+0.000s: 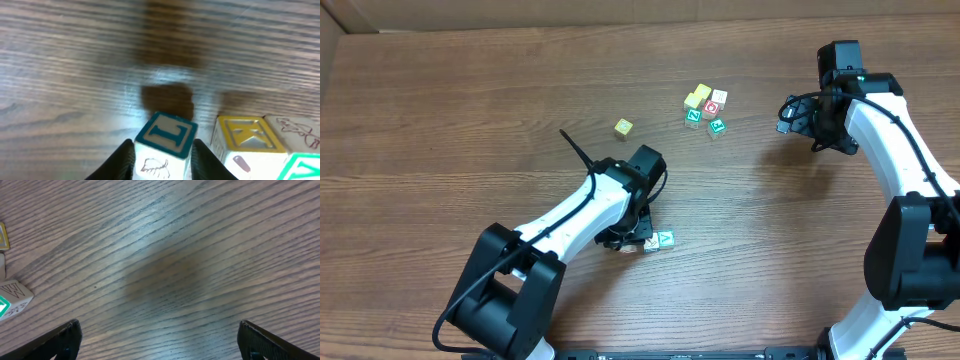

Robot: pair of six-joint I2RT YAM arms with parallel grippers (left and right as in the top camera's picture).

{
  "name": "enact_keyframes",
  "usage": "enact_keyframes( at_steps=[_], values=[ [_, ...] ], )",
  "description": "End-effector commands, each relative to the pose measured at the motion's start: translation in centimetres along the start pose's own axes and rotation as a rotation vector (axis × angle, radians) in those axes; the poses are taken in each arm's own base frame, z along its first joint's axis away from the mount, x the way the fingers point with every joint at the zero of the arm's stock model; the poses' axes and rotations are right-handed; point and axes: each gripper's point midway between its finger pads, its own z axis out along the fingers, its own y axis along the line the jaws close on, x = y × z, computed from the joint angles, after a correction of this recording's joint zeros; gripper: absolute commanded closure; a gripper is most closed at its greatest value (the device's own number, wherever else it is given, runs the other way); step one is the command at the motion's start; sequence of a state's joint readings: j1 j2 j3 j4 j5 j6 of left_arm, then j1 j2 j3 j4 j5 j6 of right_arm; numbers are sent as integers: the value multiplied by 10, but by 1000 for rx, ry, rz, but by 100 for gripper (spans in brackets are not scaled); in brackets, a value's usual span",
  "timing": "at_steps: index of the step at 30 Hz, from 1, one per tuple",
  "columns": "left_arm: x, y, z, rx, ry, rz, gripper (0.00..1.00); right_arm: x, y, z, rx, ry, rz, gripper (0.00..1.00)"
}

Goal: Flip 3 blocks
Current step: 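Carry the leaf block forward and set it beside the hammer block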

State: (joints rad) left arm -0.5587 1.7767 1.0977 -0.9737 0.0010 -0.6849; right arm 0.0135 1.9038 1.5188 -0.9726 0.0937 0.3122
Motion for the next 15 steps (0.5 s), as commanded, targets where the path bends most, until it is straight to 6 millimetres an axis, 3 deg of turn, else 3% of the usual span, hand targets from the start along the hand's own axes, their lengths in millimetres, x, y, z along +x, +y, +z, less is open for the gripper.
enact_keyframes(
  at_steps=[1,7,10,14,15],
  values=[
    [-15,-8,-22,52,-33,-17,65,-10,1,-16,-9,-51,-2,0],
    [-25,-6,-40,60,-55,-21,58,-10,1,-16,-9,-50,-2,0],
    [-21,5,-42,15,-34,-15,72,-10,1,-16,-9,-51,-2,0],
    [-12,42,-44,-164,-28,-78,96,-10,1,-16,-9,-51,-2,0],
    [-11,46,-45,-181,-24,-96,96,-10,1,-16,-9,-50,-2,0]
  ],
)
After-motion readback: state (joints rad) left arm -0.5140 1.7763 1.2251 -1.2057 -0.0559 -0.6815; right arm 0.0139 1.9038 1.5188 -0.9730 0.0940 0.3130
